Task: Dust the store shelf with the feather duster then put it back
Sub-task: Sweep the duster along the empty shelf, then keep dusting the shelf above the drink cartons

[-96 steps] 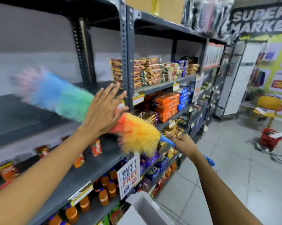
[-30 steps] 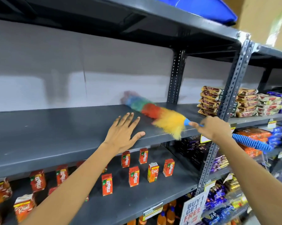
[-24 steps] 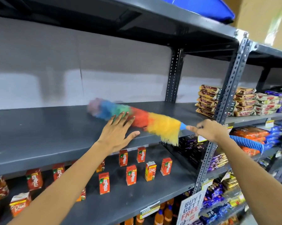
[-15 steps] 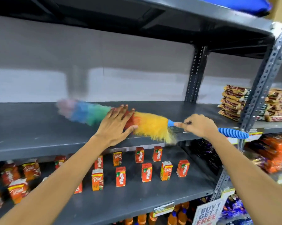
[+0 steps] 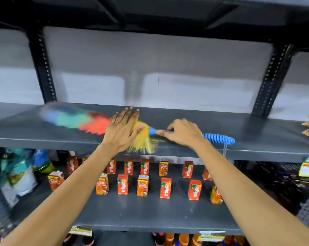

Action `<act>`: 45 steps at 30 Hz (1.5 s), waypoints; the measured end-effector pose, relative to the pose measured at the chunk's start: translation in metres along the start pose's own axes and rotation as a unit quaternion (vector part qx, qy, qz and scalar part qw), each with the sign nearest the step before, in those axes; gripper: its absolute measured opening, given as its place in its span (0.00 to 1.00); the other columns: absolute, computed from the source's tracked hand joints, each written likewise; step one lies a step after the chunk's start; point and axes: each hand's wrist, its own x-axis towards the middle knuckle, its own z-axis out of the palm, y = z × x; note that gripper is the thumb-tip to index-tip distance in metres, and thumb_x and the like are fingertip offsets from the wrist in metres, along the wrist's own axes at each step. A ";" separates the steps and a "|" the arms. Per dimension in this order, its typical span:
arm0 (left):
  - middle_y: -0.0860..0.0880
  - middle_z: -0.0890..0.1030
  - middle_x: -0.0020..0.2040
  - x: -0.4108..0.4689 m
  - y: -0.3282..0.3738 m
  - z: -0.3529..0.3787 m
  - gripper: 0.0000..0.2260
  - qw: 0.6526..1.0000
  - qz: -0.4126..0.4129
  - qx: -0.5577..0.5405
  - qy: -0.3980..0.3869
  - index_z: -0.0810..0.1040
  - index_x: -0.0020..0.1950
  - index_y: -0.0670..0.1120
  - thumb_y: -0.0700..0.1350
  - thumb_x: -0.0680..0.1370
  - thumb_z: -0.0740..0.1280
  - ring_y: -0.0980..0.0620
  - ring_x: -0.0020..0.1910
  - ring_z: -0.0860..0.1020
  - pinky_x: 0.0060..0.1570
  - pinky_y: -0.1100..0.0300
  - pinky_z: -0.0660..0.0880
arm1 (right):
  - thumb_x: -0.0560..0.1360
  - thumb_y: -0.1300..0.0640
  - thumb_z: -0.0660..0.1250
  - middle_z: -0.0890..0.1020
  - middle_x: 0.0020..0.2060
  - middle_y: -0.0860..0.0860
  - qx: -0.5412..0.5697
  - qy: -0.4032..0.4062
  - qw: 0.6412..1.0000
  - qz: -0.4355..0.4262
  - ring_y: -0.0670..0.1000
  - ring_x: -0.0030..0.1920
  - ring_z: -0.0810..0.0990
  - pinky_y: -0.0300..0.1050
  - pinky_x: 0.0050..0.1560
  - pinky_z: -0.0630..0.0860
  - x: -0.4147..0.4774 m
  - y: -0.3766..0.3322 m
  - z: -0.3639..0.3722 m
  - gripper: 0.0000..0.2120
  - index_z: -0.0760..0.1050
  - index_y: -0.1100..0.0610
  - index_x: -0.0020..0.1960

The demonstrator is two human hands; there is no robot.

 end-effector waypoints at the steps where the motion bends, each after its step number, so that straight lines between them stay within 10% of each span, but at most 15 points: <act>1: 0.43 0.57 0.76 0.000 0.001 0.000 0.38 1.000 0.001 -0.004 0.004 0.52 0.75 0.47 0.66 0.71 0.34 0.47 0.76 0.53 0.74 0.48 0.49 | 0.70 0.28 0.57 0.71 0.25 0.47 0.011 -0.006 1.000 -0.005 0.54 0.34 0.73 0.44 0.33 0.66 0.000 -0.002 0.001 0.29 0.71 0.51 0.25; 17: 0.44 0.58 0.76 0.011 0.043 0.014 0.27 0.999 0.031 -0.014 -0.003 0.55 0.74 0.48 0.60 0.79 0.44 0.48 0.76 0.53 0.74 0.49 0.49 | 0.70 0.27 0.55 0.79 0.35 0.53 -0.070 0.034 0.989 0.129 0.57 0.39 0.77 0.45 0.38 0.70 -0.038 0.065 -0.021 0.31 0.79 0.53 0.35; 24: 0.45 0.56 0.77 0.042 0.110 0.028 0.27 0.993 0.095 -0.056 -0.038 0.53 0.75 0.48 0.59 0.79 0.46 0.48 0.76 0.51 0.75 0.49 0.48 | 0.69 0.28 0.58 0.83 0.44 0.56 -0.103 0.006 0.935 0.338 0.60 0.49 0.80 0.54 0.53 0.76 -0.140 0.188 -0.082 0.30 0.80 0.53 0.37; 29: 0.46 0.53 0.77 0.054 0.150 0.037 0.28 0.983 0.174 -0.039 -0.048 0.49 0.75 0.49 0.60 0.79 0.45 0.49 0.76 0.48 0.75 0.50 0.47 | 0.70 0.29 0.57 0.80 0.33 0.58 -0.162 0.046 0.886 0.431 0.60 0.40 0.79 0.52 0.43 0.76 -0.209 0.236 -0.117 0.32 0.79 0.57 0.35; 35: 0.46 0.53 0.77 0.058 0.152 0.042 0.27 0.981 0.180 -0.066 -0.039 0.50 0.75 0.49 0.59 0.79 0.46 0.49 0.76 0.49 0.74 0.50 0.46 | 0.70 0.32 0.62 0.68 0.14 0.48 -0.034 -0.007 0.940 0.340 0.51 0.24 0.72 0.45 0.32 0.68 -0.220 0.224 -0.109 0.32 0.67 0.54 0.18; 45: 0.45 0.55 0.77 0.048 0.094 0.018 0.32 0.991 0.129 -0.043 0.010 0.50 0.75 0.49 0.64 0.75 0.36 0.48 0.76 0.51 0.74 0.50 0.47 | 0.67 0.28 0.61 0.71 0.14 0.46 0.088 -0.095 0.981 0.143 0.42 0.18 0.69 0.42 0.32 0.68 -0.092 0.110 -0.058 0.30 0.75 0.54 0.25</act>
